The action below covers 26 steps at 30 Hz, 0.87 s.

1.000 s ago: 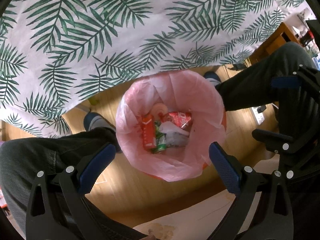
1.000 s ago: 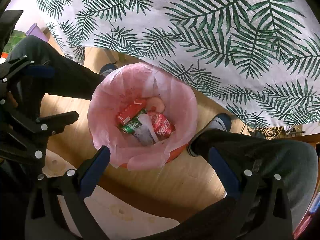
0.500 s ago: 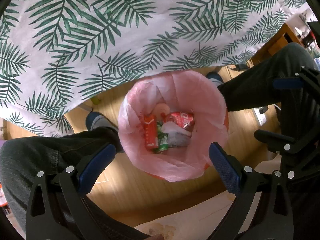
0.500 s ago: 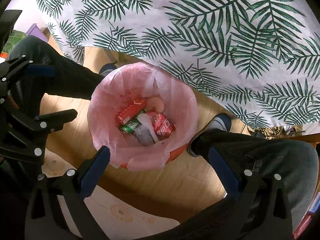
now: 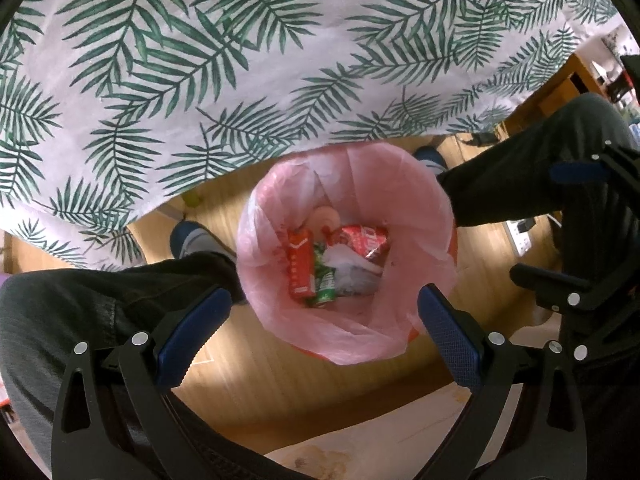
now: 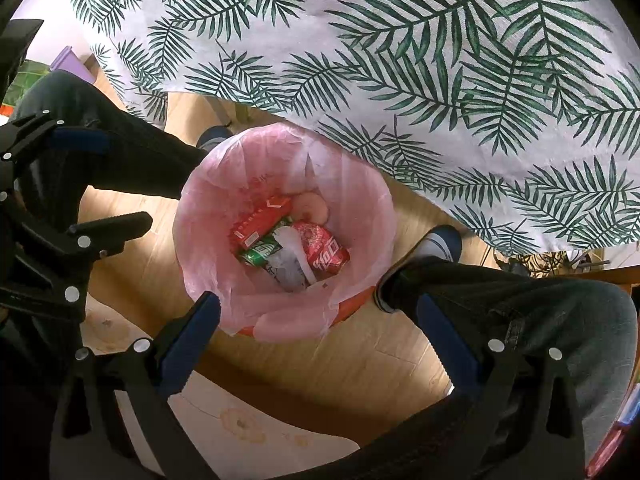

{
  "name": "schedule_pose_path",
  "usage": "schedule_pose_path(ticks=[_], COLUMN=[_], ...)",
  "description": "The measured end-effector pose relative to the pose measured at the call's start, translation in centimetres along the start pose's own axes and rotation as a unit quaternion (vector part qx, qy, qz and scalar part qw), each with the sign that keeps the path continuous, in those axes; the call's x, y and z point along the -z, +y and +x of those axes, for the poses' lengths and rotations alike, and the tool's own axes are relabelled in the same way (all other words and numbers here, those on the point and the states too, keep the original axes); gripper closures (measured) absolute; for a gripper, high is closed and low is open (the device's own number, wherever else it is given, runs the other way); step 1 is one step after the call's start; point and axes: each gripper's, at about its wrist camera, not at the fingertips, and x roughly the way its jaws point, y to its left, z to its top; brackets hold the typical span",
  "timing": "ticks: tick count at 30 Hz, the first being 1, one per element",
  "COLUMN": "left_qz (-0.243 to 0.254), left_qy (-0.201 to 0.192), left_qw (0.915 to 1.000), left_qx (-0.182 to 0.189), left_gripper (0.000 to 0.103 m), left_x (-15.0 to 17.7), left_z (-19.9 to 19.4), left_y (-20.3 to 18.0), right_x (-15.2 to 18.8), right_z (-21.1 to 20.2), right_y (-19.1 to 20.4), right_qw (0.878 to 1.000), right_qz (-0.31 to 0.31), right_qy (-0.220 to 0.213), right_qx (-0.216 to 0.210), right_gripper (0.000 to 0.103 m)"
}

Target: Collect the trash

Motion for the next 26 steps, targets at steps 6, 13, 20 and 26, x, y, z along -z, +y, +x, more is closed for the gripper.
schedule_pose_path(ticks=[6,13,20,26], left_qz=[0.014,0.007,-0.002,-0.011], left_qy=[0.005,0.005,0.009,0.010], left_qw=[0.9999,1.0000,0.9999,0.9998], left_qx=[0.004,0.002,0.006,0.010], left_gripper=[0.006,0.006,0.006,0.006], left_x=[0.00,0.01,-0.09,-0.06], left_z=[0.23,0.15,0.24,0.31], left_y=[-0.59,-0.27,0.04,0.38], right_x=[0.06,-0.03,0.07,-0.01], right_z=[0.08,0.07,0.19,0.17], right_y=[-0.08,-0.02,-0.13,-0.03], right_qw=[1.000,1.000,1.000,1.000], right_qz=[-0.001,0.000,-0.001,-0.001], right_qy=[0.001,0.001,0.002,0.002], right_qx=[0.000,0.000,0.001,0.001], right_gripper=[0.005,0.005,0.005,0.005])
